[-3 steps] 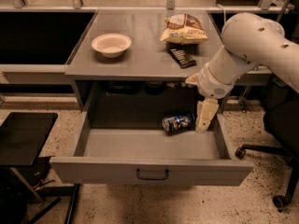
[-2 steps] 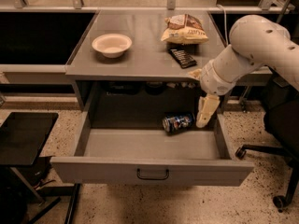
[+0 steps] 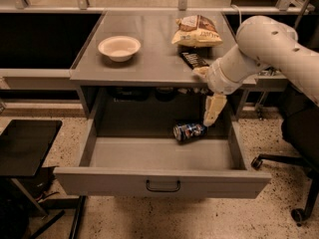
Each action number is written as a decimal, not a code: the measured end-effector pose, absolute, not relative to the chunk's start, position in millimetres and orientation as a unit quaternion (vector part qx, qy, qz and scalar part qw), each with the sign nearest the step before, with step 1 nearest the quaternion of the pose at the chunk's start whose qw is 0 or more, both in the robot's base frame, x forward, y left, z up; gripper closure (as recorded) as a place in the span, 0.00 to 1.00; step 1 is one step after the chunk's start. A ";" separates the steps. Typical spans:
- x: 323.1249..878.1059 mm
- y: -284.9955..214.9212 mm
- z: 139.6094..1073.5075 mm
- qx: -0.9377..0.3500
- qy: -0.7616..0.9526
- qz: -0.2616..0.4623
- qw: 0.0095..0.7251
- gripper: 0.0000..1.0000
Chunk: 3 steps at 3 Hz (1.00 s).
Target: Pick pepsi can from top drawer and place on counter
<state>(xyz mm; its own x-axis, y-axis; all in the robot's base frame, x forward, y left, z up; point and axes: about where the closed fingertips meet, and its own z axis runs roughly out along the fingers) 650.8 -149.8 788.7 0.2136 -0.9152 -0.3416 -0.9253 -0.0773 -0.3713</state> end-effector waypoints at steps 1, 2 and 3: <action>651.0 -149.7 788.2 -0.734 0.627 0.009 0.260 0.00; 631.1 -149.0 811.1 -0.729 0.630 -0.005 0.265 0.00; 597.1 -148.0 838.6 -0.716 0.642 -0.016 0.274 0.00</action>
Offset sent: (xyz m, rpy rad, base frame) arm -0.0671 -0.0012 0.0814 -0.0289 -0.0900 -0.0709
